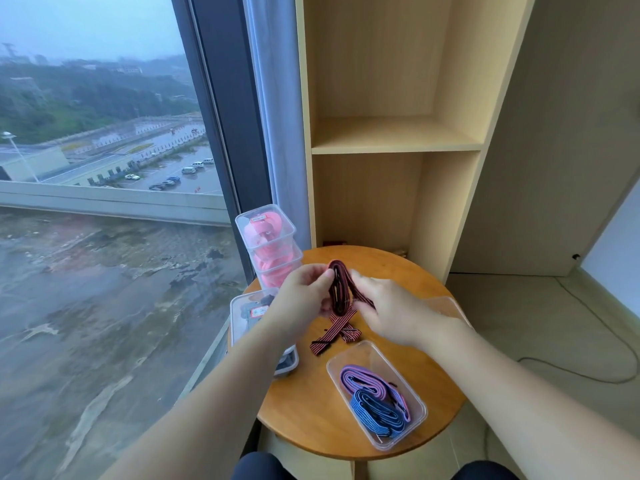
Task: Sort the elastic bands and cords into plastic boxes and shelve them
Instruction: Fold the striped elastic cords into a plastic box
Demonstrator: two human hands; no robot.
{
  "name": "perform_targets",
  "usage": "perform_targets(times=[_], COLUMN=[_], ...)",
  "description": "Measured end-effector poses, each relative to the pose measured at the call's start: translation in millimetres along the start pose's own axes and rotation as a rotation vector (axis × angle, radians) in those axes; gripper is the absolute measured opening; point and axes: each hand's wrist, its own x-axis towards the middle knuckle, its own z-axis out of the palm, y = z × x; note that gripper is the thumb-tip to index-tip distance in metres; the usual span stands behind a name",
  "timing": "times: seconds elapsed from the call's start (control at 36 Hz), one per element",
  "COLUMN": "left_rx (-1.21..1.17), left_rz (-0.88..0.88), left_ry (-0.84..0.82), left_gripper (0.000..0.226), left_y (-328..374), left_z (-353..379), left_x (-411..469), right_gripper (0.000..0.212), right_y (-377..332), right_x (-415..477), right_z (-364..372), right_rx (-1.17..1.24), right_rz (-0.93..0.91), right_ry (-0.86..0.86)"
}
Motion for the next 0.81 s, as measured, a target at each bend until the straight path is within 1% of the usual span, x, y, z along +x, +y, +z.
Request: perform_targets(times=[0.11,0.14,0.19,0.25,0.31,0.36,0.42,0.47,0.61,0.67,0.75,0.81], left_rx=[-0.228,-0.265,-0.299,-0.303,-0.210,-0.034,0.084,0.135,0.211,0.227,0.276,0.293], left_rz=[-0.041,-0.054,-0.076,-0.086,-0.063,-0.007,0.045,0.056,0.074,0.064,0.029,0.007], left_ry=[0.014,0.011,0.013,0.012,0.023,0.050,0.076,0.078,-0.038,-0.055,-0.058,-0.096], left_gripper=[0.013,0.012,0.012,0.017,0.021,0.022,0.019,0.017,0.011,0.009,0.016,0.014], left_y=[9,11,13,12,9,5,2,-1,-3,-2,1,4], left_z=[3,4,4,3,-1,-5,-10,-17,-26,-27,-28,-27], left_x=[0,-1,-2,-2,-2,0,1,0,-3,-3,-3,-4], right_gripper=[0.070,0.069,0.058,0.052,0.052,0.052,0.051,0.046,0.034,0.032,0.031,0.031], right_y=[1,1,2,3,5,8,10,11,12,13,12,10], right_x=[-1,-1,-1,-1,-2,-4,-4,-5,-4,-4,-3,-3], right_z=[3,3,2,2,0,-1,-3,-6,-11,-13,-14,-14], right_rx=[0.021,0.028,0.012,-0.064,-0.135,-0.168,-0.209,-0.231,-0.199,-0.193,-0.214,-0.239], right_rz=[-0.009,-0.014,-0.046,-0.076,-0.088,-0.107,-0.128,-0.134,-0.115,-0.104,-0.113,-0.130], right_ry=[-0.019,-0.003,0.050,0.086,0.083,0.066,0.049,0.059,0.107,0.117,0.095,0.073])
